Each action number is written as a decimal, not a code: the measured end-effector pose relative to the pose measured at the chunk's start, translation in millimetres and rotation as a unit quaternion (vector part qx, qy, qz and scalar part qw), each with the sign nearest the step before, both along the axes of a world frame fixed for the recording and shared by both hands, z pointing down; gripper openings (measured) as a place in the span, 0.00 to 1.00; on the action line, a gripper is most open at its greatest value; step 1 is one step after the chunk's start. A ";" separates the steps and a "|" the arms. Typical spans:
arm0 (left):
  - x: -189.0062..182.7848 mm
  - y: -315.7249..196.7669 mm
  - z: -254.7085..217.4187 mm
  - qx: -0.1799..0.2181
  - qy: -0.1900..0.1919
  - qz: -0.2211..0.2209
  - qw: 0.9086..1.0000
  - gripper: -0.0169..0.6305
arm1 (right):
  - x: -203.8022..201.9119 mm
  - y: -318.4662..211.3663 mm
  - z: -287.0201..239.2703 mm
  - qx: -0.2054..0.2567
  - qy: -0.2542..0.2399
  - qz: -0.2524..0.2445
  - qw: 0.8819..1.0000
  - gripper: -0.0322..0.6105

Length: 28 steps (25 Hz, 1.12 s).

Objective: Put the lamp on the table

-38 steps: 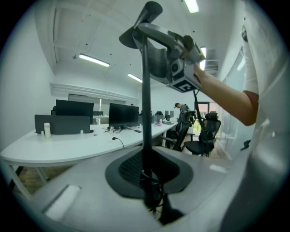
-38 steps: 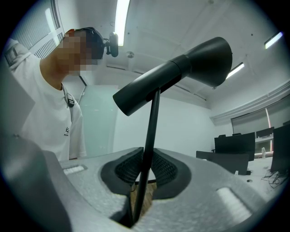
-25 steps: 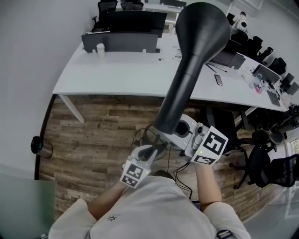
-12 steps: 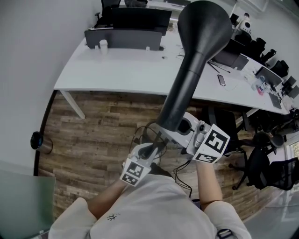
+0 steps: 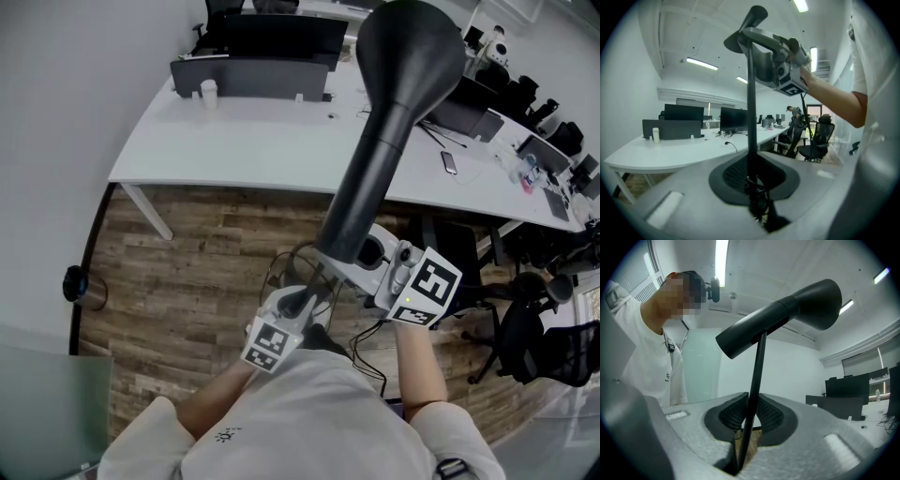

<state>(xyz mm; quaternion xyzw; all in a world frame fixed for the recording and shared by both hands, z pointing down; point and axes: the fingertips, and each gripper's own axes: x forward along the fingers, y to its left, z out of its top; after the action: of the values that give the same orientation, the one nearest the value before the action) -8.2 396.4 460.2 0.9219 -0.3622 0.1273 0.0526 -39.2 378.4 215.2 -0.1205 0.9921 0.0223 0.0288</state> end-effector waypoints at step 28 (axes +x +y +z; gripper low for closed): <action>79.6 -147.1 8.7 -0.021 -0.010 0.001 1.000 0.09 | 70.6 -146.6 7.2 0.001 0.001 -0.043 0.999 0.13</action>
<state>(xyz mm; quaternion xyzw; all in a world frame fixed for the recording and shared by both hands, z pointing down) 71.3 249.2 468.9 0.9194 -0.3594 0.1446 0.0684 31.4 231.9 222.4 -0.0776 0.9963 0.0222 0.0285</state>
